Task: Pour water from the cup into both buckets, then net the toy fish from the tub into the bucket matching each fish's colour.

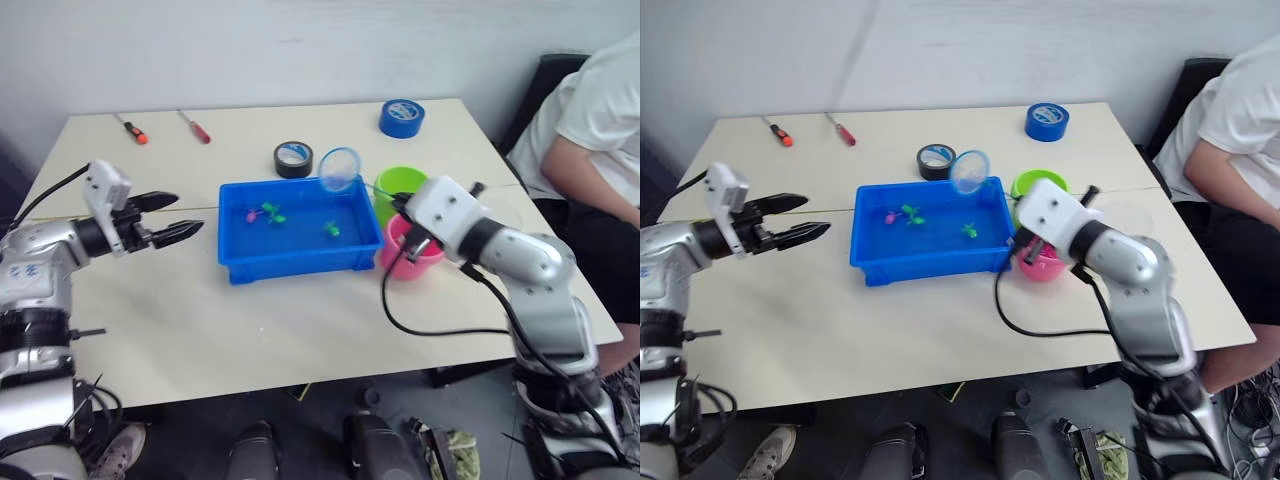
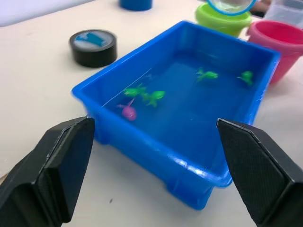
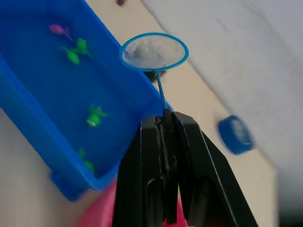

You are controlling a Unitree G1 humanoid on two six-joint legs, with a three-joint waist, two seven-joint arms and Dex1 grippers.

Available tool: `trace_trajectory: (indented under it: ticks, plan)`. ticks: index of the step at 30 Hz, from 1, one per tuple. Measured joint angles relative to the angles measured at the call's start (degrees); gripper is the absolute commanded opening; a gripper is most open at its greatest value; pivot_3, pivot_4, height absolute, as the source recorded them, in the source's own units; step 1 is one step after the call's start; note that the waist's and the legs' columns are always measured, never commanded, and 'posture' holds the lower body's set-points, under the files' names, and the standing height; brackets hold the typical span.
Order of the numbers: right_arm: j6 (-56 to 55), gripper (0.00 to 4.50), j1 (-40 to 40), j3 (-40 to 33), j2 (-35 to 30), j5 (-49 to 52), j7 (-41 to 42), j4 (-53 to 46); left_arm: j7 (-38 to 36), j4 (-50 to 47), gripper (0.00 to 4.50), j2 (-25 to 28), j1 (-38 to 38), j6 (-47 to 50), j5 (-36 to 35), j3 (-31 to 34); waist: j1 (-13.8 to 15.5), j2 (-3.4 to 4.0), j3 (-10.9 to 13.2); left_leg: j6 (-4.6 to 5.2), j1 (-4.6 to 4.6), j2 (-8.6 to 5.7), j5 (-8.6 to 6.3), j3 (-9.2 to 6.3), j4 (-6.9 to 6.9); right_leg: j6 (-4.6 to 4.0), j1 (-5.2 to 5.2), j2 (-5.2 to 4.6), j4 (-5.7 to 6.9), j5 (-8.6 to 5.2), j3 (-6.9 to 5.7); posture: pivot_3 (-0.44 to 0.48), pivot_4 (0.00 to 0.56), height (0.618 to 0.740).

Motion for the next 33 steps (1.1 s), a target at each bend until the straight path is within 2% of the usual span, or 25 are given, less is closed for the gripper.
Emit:
trace_trajectory:
  ticks: [6,13,22,33]
  plan:
    - [14.5,0.00,-6.5,3.4,4.7,9.6,0.9,5.7,3.5,-6.6,4.47,-0.1,4.9,3.5,-1.7,2.3,0.4,0.00,0.0,0.06,-0.09,-0.08,-0.06,-0.03,-0.06,-0.10,-0.02,-0.14,-0.07,-0.05,-0.13,0.000,0.150,0.731]
    - [19.2,0.00,-11.1,8.5,7.1,15.1,-0.6,12.3,5.9,-12.8,4.47,-0.1,8.3,6.3,-3.8,3.9,0.1,-0.02,0.0,0.04,-0.09,-0.07,-0.11,-0.02,-0.13,-0.10,-0.05,-0.15,-0.14,-0.05,-0.15,0.000,0.150,0.731]
    - [15.2,0.00,-13.4,13.8,10.2,15.1,-6.6,23.7,7.5,-15.9,4.47,-0.2,9.8,7.9,-4.9,4.5,-0.3,-0.03,0.0,0.00,-0.09,-0.07,-0.11,0.04,-0.34,-0.10,-0.15,-0.15,-0.21,-0.05,-0.10,0.000,0.150,0.731]
    - [8.4,0.00,-17.7,13.4,14.3,13.8,-14.1,37.7,8.4,-17.6,4.47,-0.2,10.3,9.2,-5.3,4.5,-0.6,-0.03,0.0,-0.03,-0.10,-0.08,-0.09,0.10,-0.65,-0.11,-0.25,-0.18,-0.36,-0.06,-0.09,0.000,0.150,0.731]
